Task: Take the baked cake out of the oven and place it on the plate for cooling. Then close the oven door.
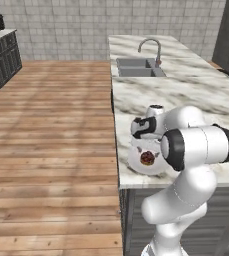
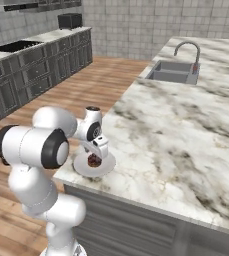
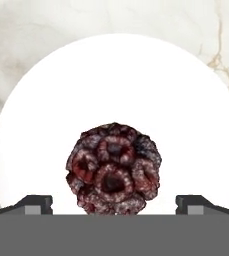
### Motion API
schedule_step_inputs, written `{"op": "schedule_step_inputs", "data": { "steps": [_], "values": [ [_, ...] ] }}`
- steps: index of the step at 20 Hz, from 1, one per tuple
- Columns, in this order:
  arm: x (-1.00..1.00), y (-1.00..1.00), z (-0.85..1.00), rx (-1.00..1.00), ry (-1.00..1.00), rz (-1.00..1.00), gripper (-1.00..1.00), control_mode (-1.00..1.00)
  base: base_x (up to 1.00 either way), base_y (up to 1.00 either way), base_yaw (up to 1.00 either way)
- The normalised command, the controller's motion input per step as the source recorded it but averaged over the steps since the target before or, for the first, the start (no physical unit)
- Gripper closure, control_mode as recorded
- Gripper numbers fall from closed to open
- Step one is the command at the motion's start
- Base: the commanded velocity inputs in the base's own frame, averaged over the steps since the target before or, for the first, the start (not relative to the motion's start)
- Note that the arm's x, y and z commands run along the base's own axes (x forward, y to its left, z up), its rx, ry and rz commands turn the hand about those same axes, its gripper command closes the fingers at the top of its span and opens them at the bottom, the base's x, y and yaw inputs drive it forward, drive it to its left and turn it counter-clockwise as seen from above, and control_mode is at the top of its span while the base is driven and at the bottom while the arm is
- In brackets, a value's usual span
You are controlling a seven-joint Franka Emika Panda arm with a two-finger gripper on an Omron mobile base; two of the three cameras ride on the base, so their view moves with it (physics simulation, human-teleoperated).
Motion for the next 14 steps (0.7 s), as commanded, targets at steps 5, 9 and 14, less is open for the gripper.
{"op": "schedule_step_inputs", "data": {
  "steps": [5, 9, 14],
  "values": [
    [-0.21, -0.10, 0.30, 0.00, 0.00, 0.00, -1.00, -1.00, 0.00, 0.00, 0.00],
    [-0.41, -0.03, 0.25, -0.01, -0.10, 0.05, -1.00, -1.00, 0.00, 0.00, 0.00],
    [-0.45, -0.02, 0.27, -0.04, -0.14, 0.19, -1.00, -1.00, 0.00, 0.00, 0.00]
  ]
}}
